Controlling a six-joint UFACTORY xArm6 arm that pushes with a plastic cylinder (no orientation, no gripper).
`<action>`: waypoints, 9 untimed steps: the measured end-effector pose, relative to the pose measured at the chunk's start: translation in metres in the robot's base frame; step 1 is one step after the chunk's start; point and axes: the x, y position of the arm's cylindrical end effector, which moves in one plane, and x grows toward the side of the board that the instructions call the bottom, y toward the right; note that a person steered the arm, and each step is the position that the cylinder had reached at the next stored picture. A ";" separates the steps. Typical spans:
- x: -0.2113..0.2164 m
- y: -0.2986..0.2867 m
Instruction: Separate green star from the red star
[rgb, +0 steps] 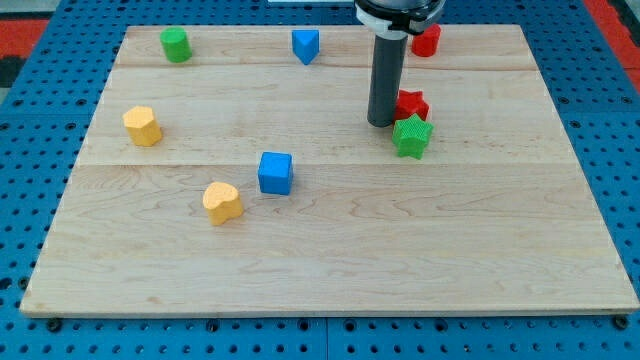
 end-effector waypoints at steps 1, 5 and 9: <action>0.007 0.000; 0.075 0.079; -0.028 -0.030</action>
